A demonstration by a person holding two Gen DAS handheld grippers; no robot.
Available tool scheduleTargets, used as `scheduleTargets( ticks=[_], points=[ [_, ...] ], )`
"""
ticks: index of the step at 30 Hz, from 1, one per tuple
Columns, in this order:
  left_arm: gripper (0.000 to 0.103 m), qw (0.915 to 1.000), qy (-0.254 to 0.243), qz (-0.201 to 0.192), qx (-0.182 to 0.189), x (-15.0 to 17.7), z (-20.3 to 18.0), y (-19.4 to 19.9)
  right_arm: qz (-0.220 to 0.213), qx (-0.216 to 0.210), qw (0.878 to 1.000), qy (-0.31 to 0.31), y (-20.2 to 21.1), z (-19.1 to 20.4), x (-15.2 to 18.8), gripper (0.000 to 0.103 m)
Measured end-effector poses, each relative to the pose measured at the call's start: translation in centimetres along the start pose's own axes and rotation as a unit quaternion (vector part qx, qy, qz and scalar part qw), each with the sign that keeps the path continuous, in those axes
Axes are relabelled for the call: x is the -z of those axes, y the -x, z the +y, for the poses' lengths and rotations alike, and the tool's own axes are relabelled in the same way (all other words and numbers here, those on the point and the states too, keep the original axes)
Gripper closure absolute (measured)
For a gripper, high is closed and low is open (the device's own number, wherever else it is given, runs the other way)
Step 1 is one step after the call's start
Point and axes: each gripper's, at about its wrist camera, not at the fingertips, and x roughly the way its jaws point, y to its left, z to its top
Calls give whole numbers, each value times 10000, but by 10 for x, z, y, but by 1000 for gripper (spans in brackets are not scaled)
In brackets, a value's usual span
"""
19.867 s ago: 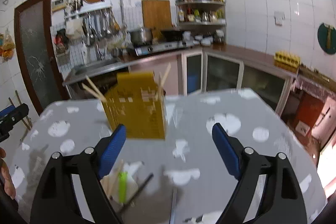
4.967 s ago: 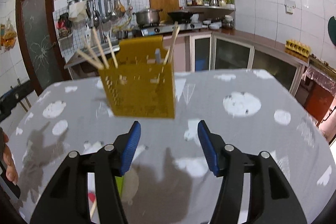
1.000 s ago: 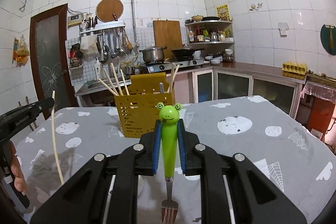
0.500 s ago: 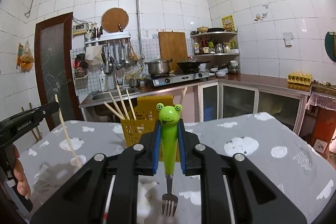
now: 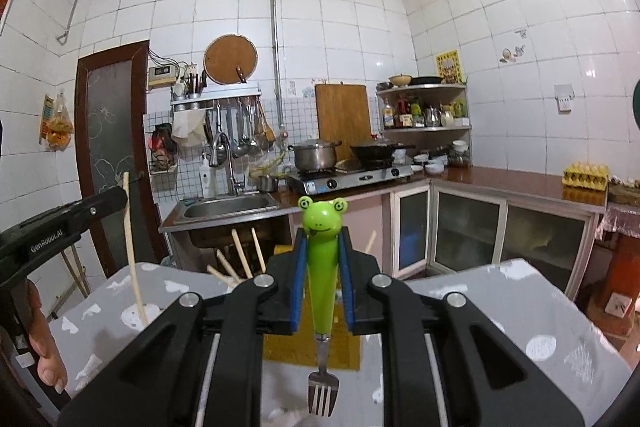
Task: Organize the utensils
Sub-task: 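Lift the chopstick and frog fork up over the yellow holder, then open the left tool to drop the chopstick into the yellow holder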
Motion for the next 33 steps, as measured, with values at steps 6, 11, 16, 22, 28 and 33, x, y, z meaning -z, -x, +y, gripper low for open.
scheduleTargets(
  ticks=[6, 11, 16, 22, 28, 33],
  points=[
    [103, 9994, 176, -230, 212, -36, -6, -19, -197, -42, 9997, -138, -24, -5, -38, 87],
    [103, 9986, 215, -388, 304, -60, -17, -42, -172, -12, 9995, -275, -55, -12, -63, 87],
    [103, 9991, 256, -183, 273, -54, -12, -62, -67, -51, 9997, -248, -67, -13, -58, 87],
    [99, 9990, 143, 415, 75, -13, 8, -80, 119, -64, 9995, -287, -68, -19, -42, 87],
    [49, 9951, 91, 972, -145, 39, 18, -93, 371, -29, 9990, -245, -65, -23, -24, 87],
    [49, 9896, -15, 1435, -120, 84, 15, -110, 531, 37, 9984, -180, -61, -26, -5, 87]
  ],
)
